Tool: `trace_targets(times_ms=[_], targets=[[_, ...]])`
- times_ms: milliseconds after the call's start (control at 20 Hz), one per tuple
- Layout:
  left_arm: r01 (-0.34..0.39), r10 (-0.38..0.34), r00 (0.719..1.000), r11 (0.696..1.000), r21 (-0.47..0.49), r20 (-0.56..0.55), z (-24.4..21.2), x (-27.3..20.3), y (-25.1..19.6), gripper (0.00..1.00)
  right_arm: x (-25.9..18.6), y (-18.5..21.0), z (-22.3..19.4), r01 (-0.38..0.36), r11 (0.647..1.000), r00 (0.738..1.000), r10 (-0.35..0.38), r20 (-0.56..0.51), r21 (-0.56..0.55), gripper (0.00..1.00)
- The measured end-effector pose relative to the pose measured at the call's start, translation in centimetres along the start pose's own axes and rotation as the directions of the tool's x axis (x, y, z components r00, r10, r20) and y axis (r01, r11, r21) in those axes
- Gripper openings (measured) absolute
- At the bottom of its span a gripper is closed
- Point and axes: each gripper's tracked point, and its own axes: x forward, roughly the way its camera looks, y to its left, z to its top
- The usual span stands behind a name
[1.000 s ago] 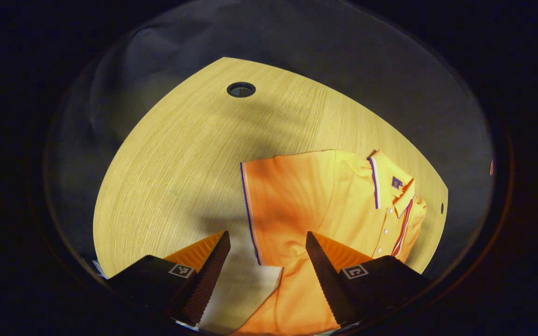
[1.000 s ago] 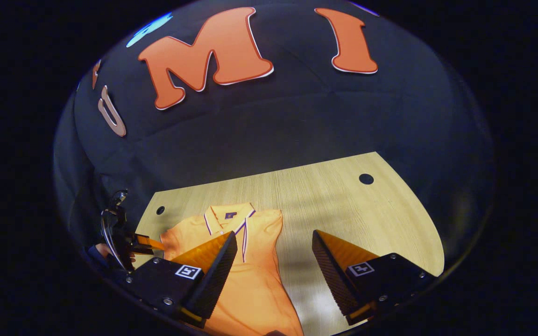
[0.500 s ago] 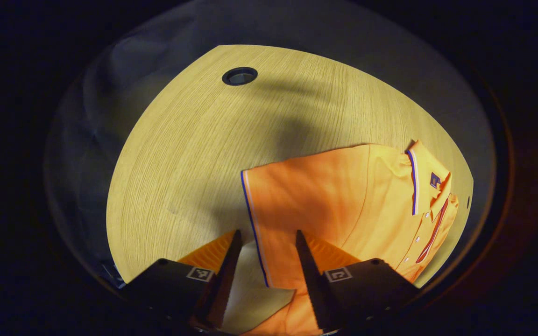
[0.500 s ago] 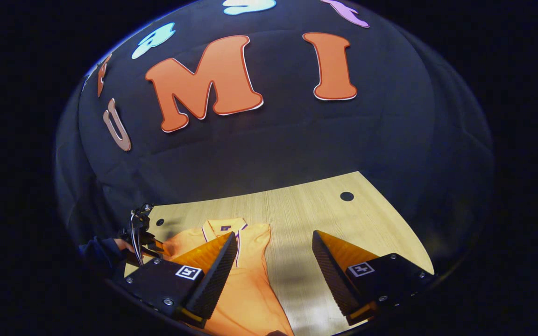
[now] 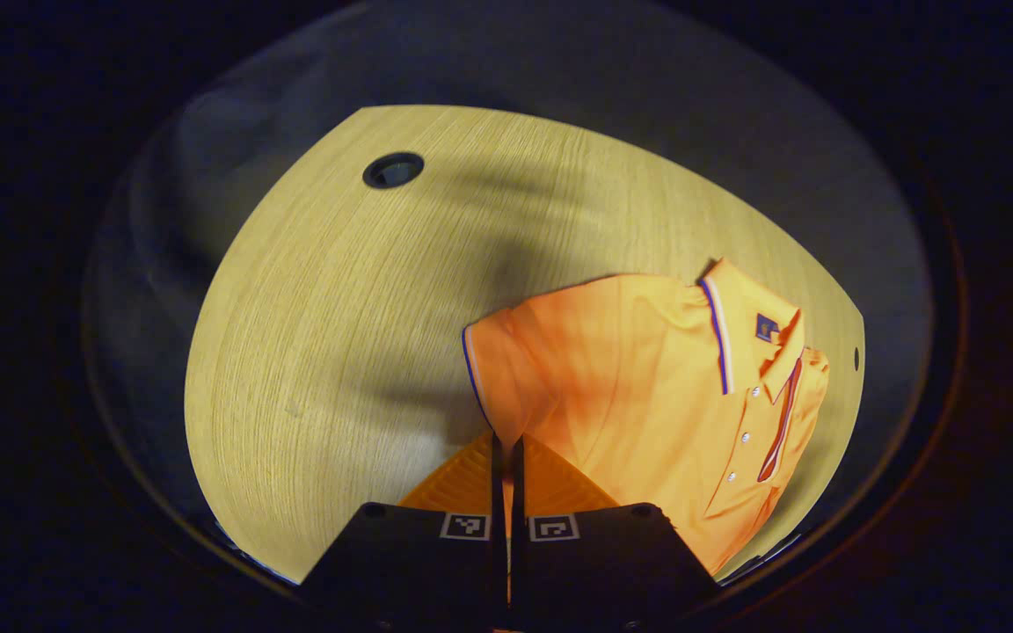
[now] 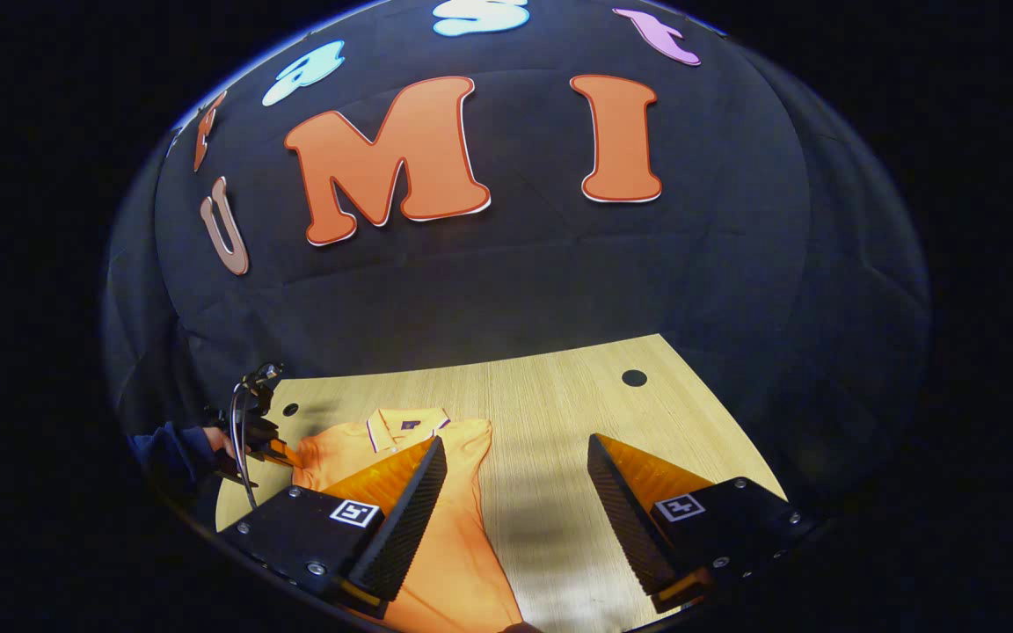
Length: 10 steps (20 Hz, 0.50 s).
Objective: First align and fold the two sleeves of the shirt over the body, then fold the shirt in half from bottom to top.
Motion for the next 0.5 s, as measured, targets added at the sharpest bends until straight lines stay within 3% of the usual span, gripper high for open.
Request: trace_targets(times_ms=[350,400,500], targets=[[0.035,-0.058,0.993,0.978,0.206,0.102,1.7,-3.7,-8.4,0.02,0.0,0.3,-0.3,-0.015,1.0,1.0,0.016,0.014,-0.022,0.98],[0.058,-0.083,0.992,0.971,0.232,0.098,1.4,-3.9,-10.0,0.03,-0.1,0.5,-0.4,-0.02,0.999,1.0,0.021,0.015,-0.027,0.98],[0.167,-0.198,0.976,0.947,0.273,0.089,0.5,-4.7,-14.2,0.16,-0.3,0.5,-0.7,-0.028,0.999,1.0,0.029,0.012,-0.026,0.98]])
